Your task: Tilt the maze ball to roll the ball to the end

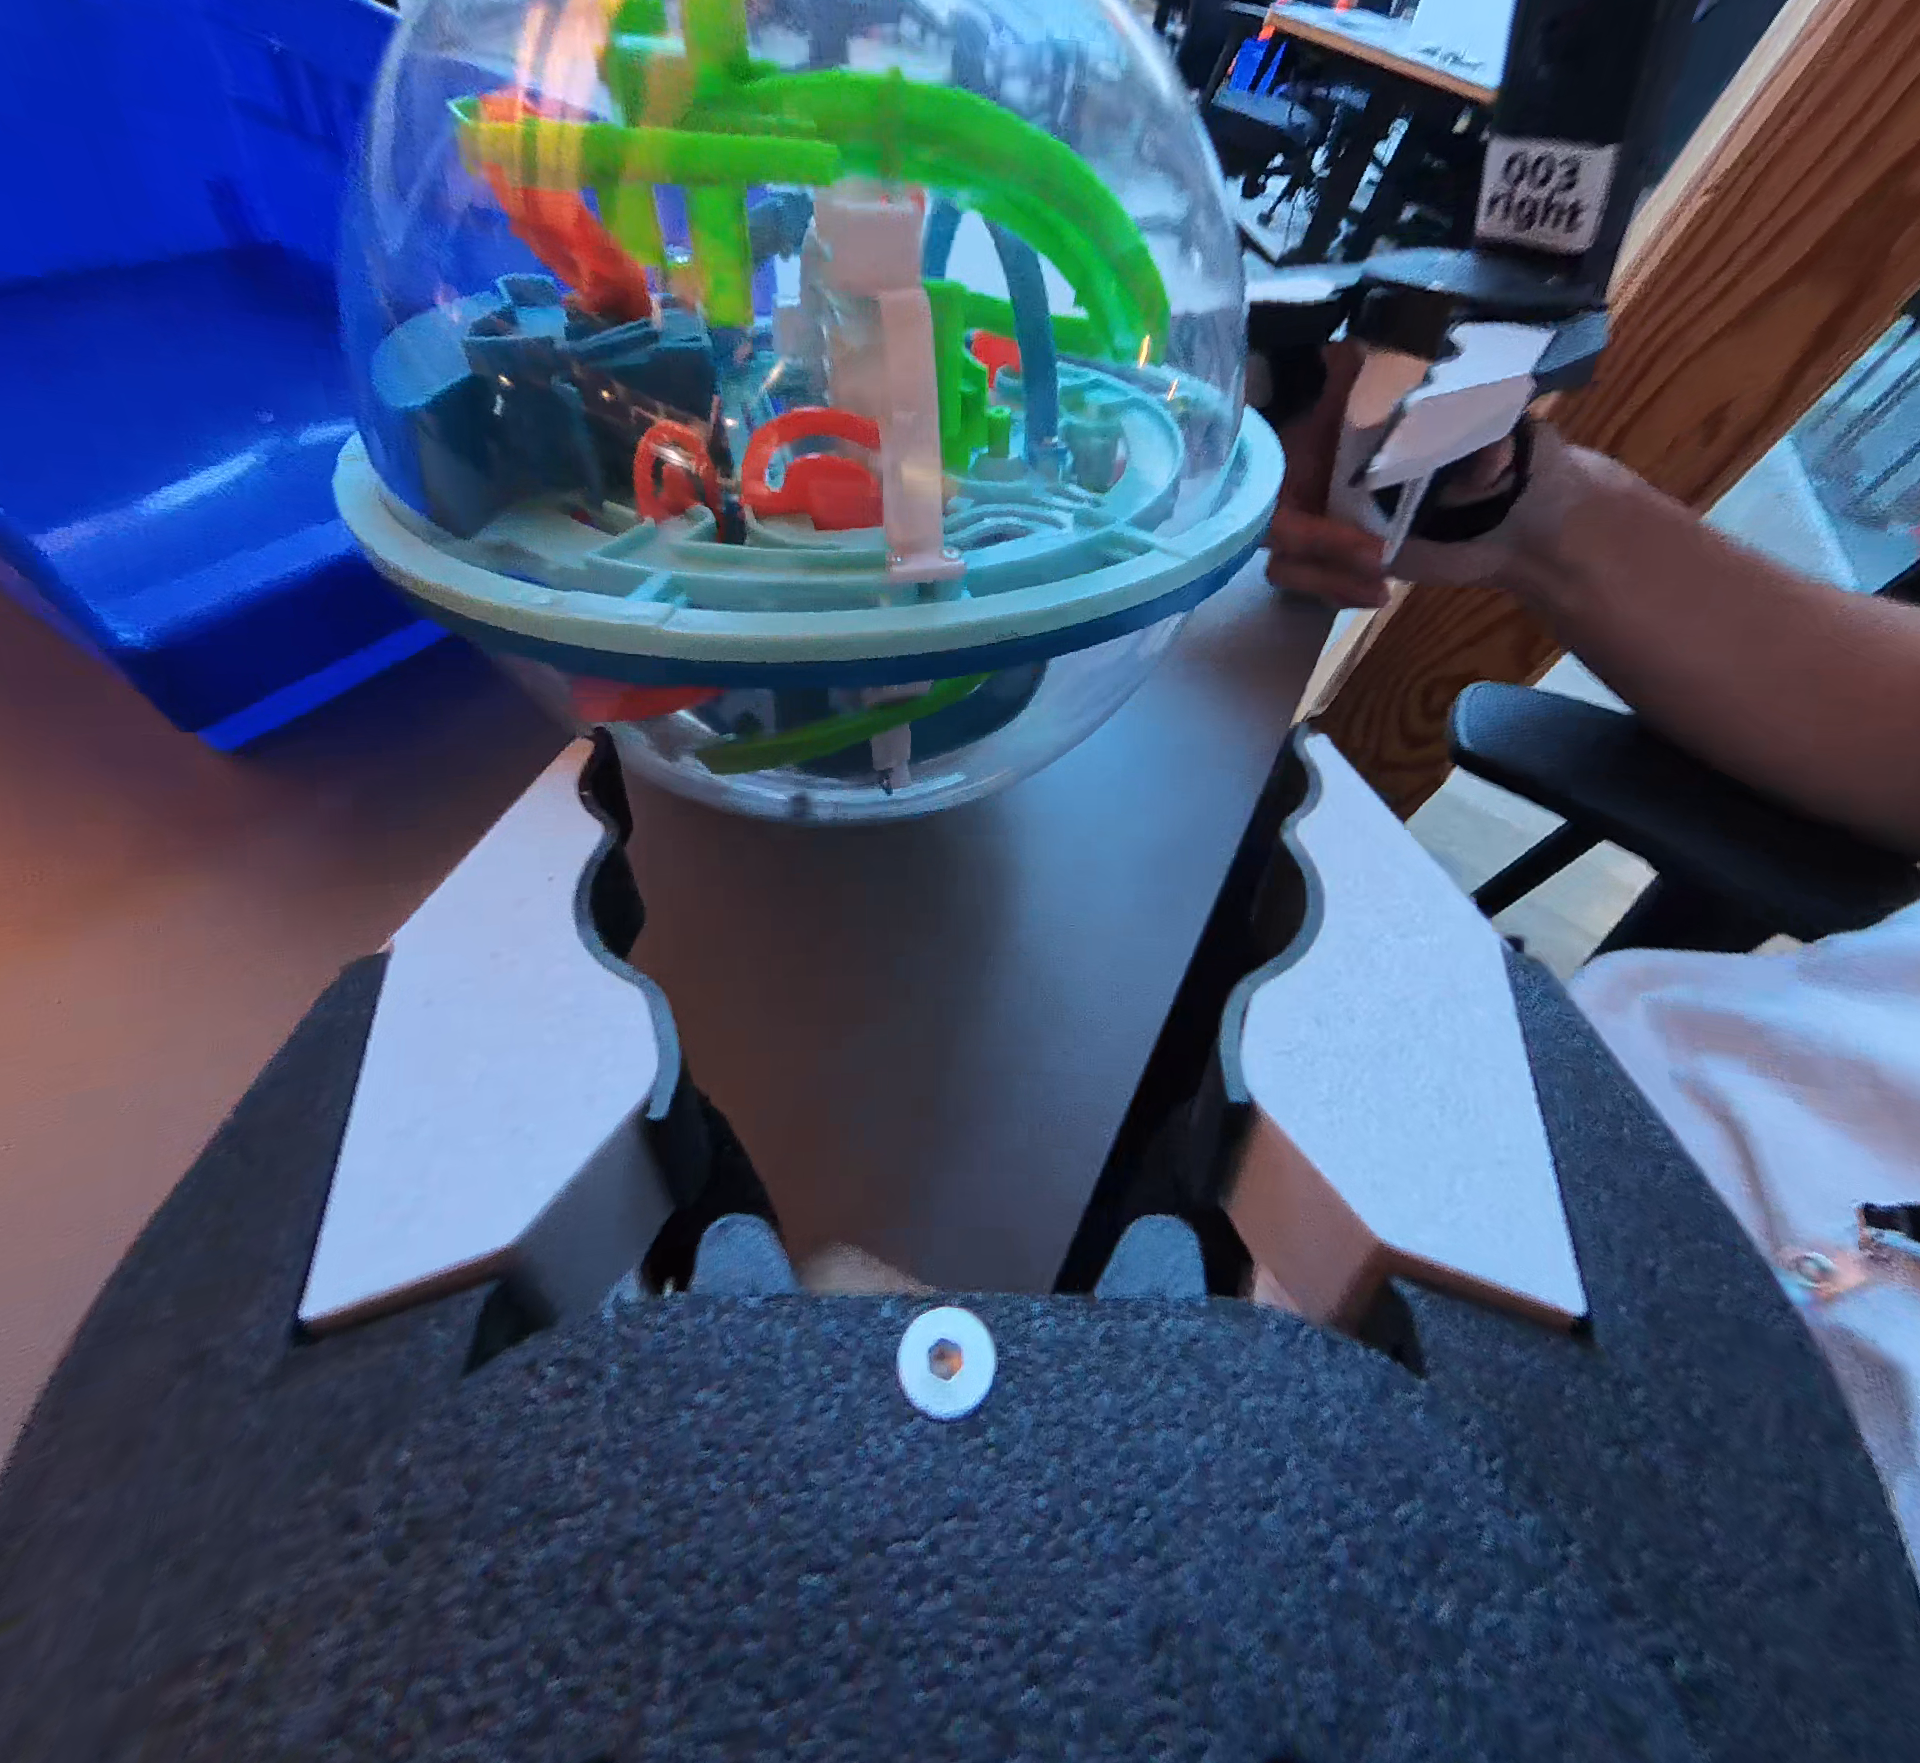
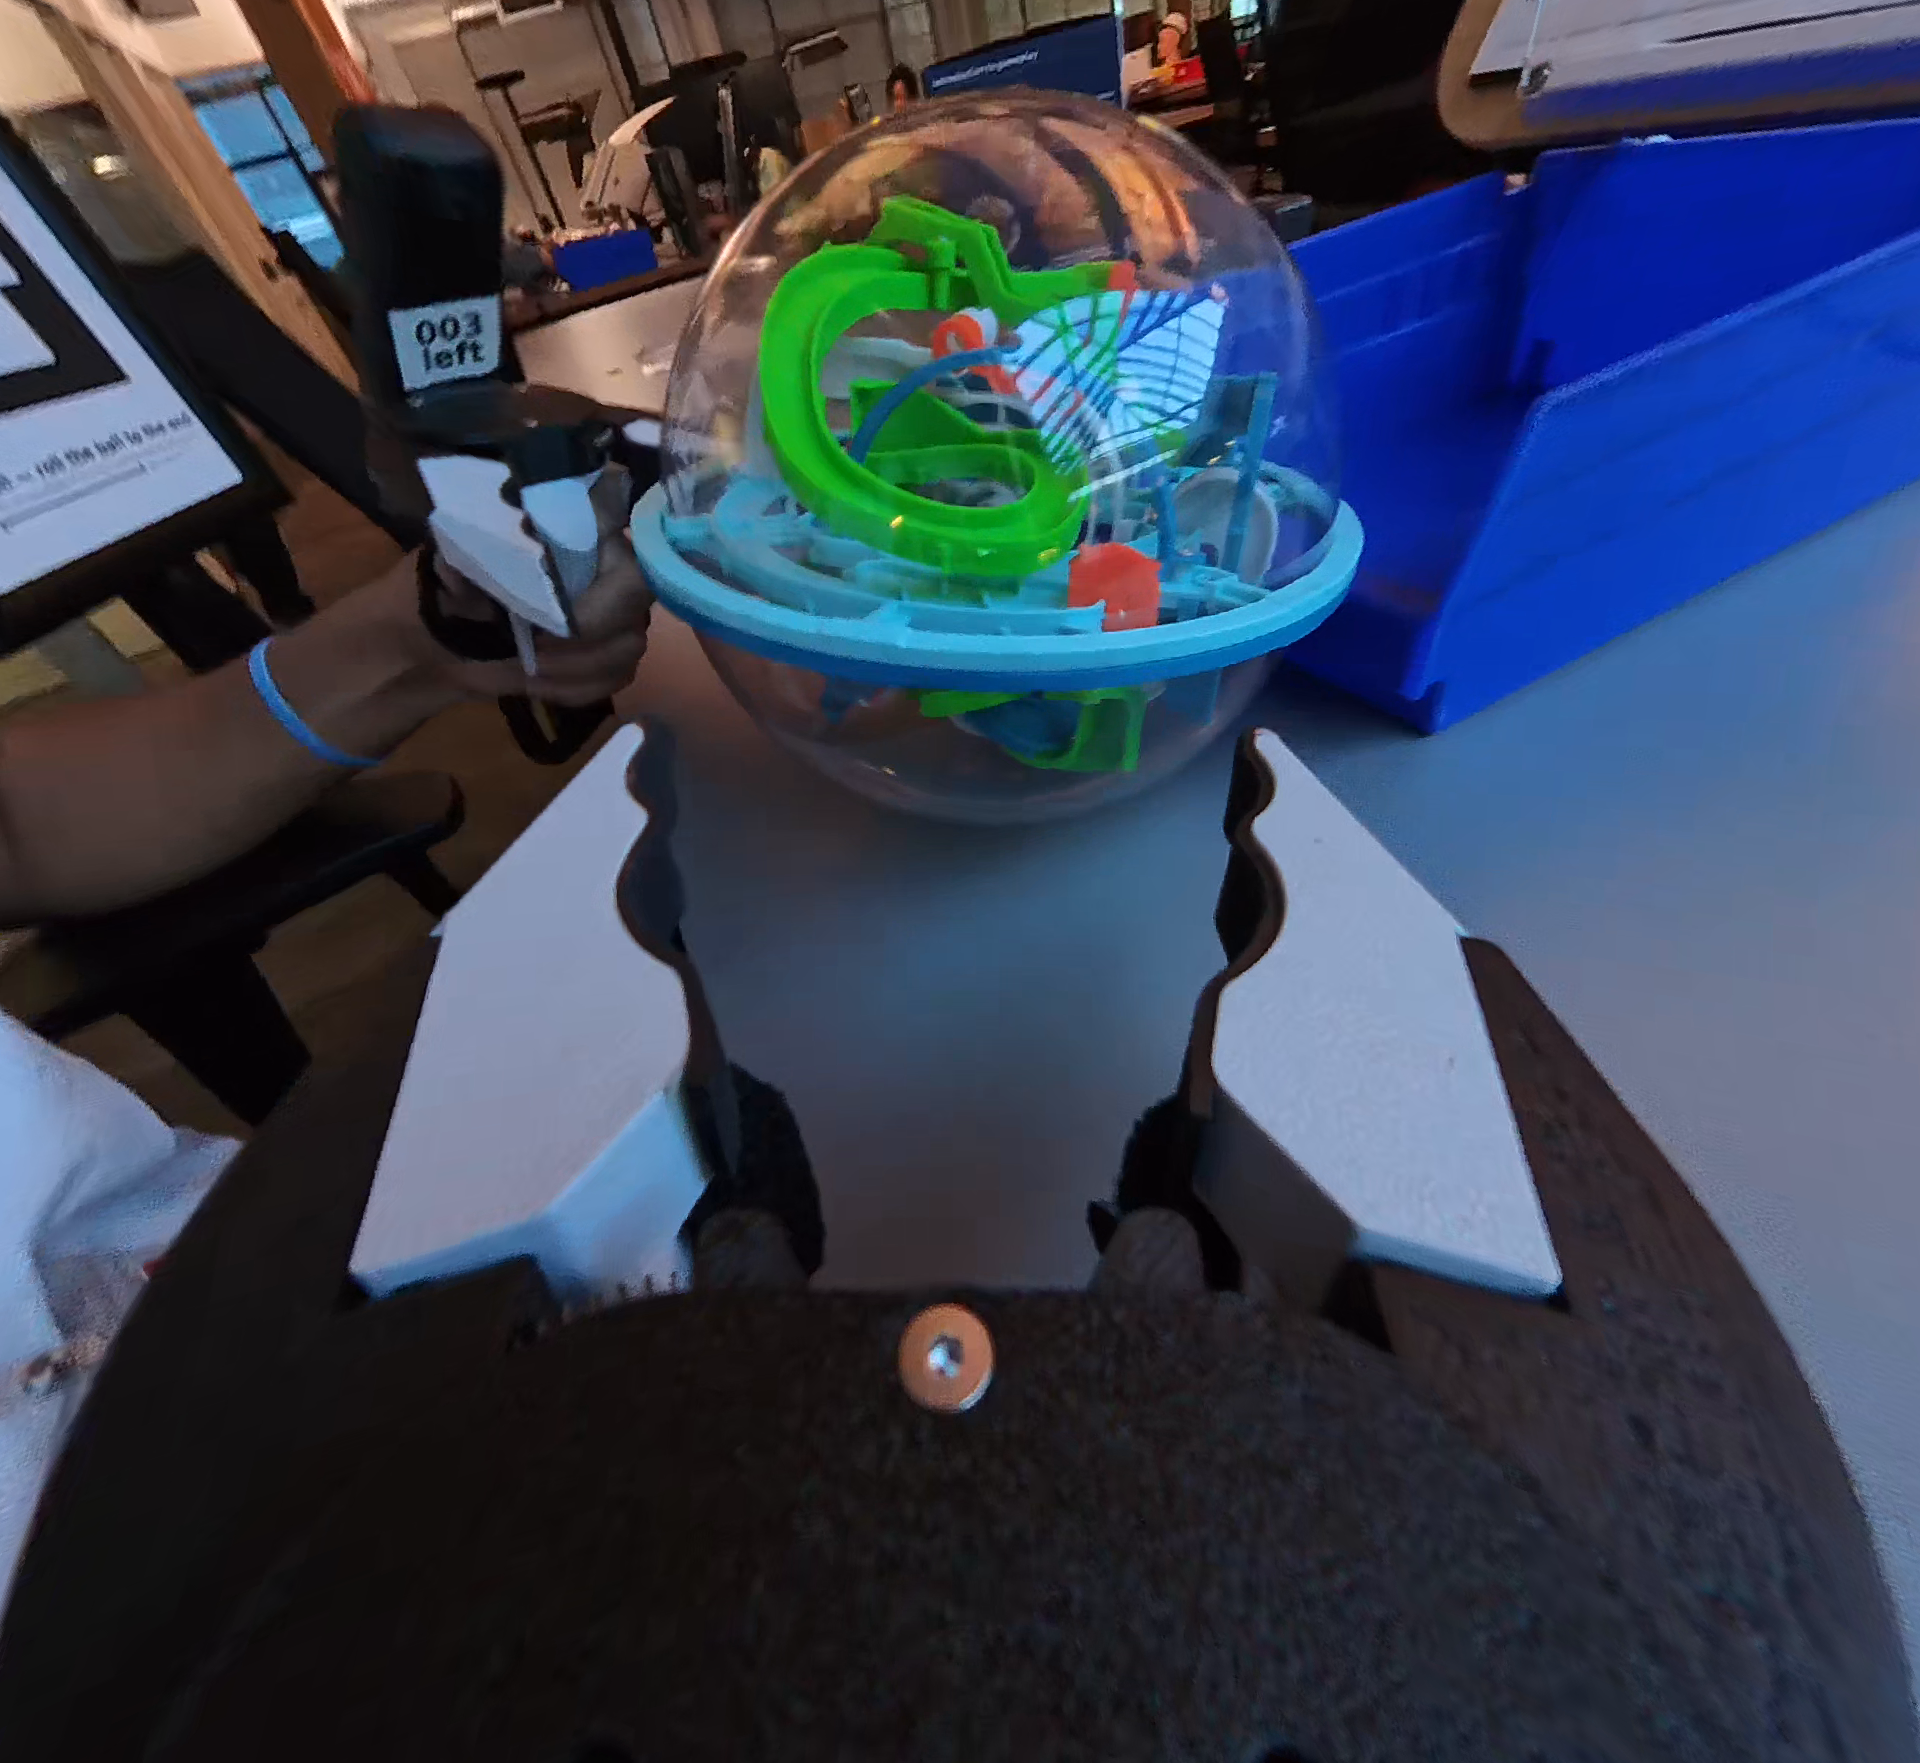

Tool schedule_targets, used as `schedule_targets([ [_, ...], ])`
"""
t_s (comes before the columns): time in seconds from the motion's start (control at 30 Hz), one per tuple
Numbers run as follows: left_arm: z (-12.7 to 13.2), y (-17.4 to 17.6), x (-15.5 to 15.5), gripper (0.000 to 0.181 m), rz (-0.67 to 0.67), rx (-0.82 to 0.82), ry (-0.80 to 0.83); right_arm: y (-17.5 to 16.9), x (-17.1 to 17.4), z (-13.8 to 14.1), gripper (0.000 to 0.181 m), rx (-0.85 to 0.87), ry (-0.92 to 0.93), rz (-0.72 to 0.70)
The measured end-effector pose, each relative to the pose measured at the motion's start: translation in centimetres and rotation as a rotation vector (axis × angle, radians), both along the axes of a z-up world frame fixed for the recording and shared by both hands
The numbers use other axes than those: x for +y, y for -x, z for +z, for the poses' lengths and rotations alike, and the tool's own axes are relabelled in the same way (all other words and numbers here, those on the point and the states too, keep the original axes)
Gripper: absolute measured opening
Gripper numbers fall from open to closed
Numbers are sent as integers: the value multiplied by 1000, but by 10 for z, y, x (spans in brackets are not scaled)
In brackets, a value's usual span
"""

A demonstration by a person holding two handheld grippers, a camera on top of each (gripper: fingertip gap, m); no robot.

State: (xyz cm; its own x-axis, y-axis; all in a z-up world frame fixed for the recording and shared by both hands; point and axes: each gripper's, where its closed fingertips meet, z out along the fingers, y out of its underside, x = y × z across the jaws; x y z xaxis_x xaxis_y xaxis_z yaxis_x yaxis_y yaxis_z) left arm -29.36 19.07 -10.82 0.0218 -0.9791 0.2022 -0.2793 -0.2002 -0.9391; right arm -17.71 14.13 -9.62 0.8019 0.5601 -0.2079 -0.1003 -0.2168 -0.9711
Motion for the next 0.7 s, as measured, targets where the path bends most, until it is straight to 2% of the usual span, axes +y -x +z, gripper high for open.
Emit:
schedule_targets([
  [0.1, 10, 6, 1, 108, 4, -44, 53, -8, 3, 2, 99, 66, 26, -32],
  [0.27, 11, 14, 14, 105, 46, -54, 77, -21, 2, 0, 103, 42, 79, -73],
  [0.37, 8, 19, 25, 100, 71, -30, 58, -33, -1, 11, 102, 144, 132, -73],
  [0.47, 6, 17, 31, 109, 49, 0, 130, -54, 7, 21, 95, 230, 182, -114],
  [0.53, 14, 14, 37, 115, 20, -30, 227, -50, 15, 25, 96, 310, 246, -57],
  [0.6, 19, 14, 40, 114, -31, -52, 345, -39, 29, 18, 98, 345, 365, -1],
  [0.67, 16, 15, 36, 109, -90, -43, 409, -20, 40, 13, 112, 347, 435, 91],
  [0.7, 12, 14, 36, 108, -91, -36, 416, -16, 46, 11, 116, 360, 446, 94],
])
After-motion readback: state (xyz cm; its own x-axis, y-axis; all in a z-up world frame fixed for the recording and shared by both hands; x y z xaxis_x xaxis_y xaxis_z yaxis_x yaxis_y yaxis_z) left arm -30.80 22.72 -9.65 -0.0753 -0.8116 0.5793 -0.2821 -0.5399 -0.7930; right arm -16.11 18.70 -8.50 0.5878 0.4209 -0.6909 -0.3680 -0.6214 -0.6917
